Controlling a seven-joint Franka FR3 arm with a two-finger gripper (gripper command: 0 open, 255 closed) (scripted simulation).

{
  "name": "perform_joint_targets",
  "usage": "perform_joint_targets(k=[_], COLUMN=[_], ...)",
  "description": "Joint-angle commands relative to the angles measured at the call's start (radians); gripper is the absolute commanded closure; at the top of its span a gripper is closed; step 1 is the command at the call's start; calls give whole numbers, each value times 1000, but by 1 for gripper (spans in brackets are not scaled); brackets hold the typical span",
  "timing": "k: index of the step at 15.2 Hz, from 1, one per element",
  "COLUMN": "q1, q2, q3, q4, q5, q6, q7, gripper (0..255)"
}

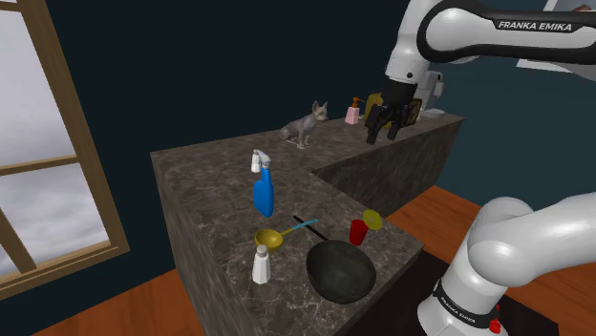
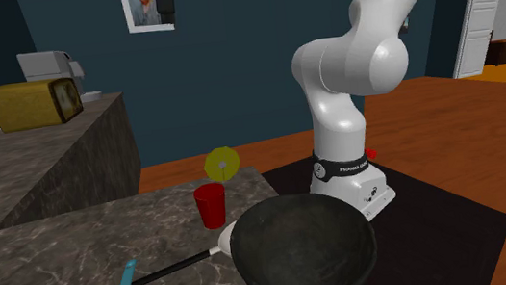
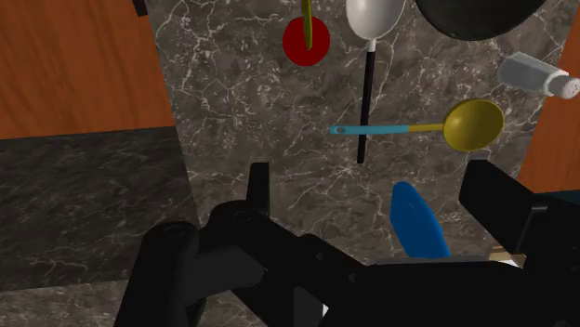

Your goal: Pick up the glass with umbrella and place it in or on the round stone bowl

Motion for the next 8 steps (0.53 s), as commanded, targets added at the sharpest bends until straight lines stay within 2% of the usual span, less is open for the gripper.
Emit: perform_joint_targets(k=[1, 8], q1=[0, -5], q2=[0, 9], q3=[0, 2], q4=[0, -225], q5=[0, -2], q6=[0, 208], q7=[0, 17], gripper=[0, 0])
